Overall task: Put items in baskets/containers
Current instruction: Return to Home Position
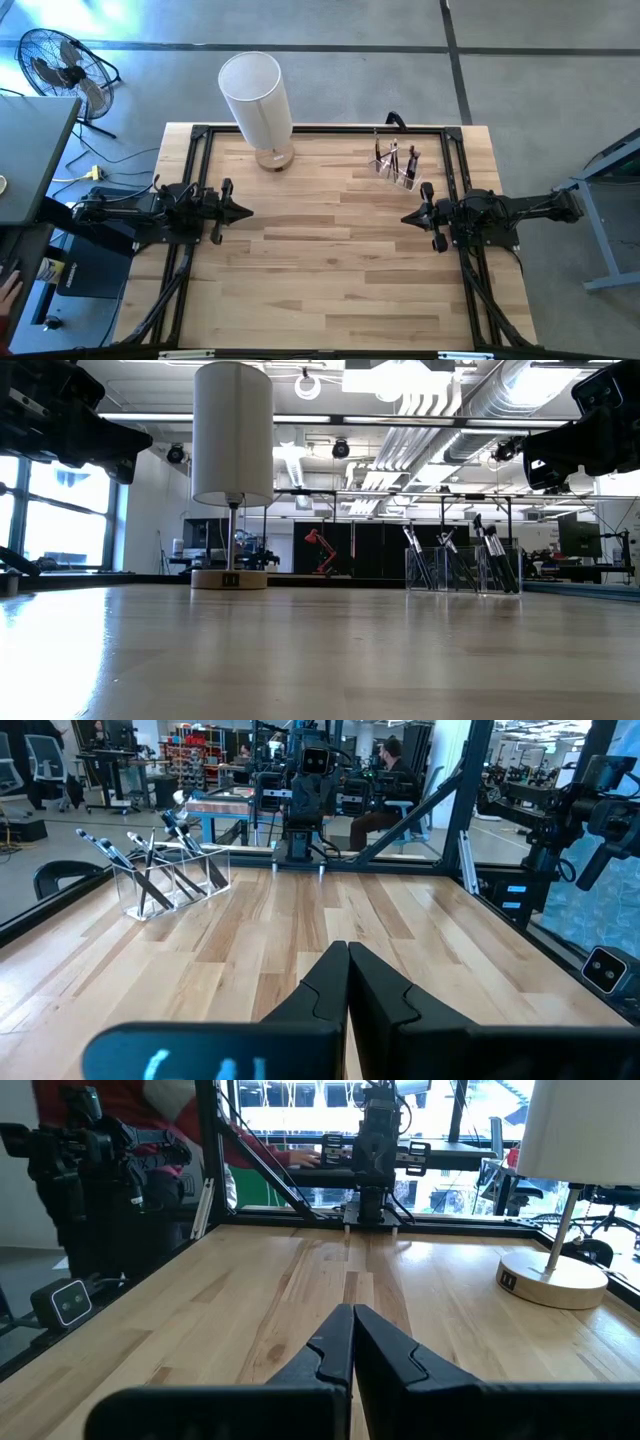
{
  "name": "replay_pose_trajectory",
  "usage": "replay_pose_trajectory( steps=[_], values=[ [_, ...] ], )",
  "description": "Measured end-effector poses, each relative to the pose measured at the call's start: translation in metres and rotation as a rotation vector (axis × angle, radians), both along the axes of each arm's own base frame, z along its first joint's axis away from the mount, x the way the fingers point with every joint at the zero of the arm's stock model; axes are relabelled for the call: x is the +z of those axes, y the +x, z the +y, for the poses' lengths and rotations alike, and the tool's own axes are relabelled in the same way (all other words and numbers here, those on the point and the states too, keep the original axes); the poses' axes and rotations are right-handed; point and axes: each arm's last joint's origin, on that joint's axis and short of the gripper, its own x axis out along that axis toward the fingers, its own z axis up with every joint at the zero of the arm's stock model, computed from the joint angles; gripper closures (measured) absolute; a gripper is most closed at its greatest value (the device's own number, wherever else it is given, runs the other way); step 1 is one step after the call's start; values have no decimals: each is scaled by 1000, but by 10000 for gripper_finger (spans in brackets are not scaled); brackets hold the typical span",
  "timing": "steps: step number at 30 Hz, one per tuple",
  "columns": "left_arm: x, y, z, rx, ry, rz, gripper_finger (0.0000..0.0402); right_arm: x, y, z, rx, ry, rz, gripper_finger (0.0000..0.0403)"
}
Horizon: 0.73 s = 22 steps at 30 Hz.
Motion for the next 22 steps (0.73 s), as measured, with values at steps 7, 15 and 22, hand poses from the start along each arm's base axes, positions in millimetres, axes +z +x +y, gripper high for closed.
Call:
replay_pose_trajectory(
  steps=[7, 15, 22],
  values=[
    [0, 0, 0, 0, 0, 0, 401, 0, 0, 0, 0, 0, 0, 395],
    [0, 0, 0, 0, 0, 0, 401, 0, 0, 0, 0, 0, 0, 394],
    [0, 0, 0, 0, 0, 0, 401, 0, 0, 0, 0, 0, 0, 398]
  ],
)
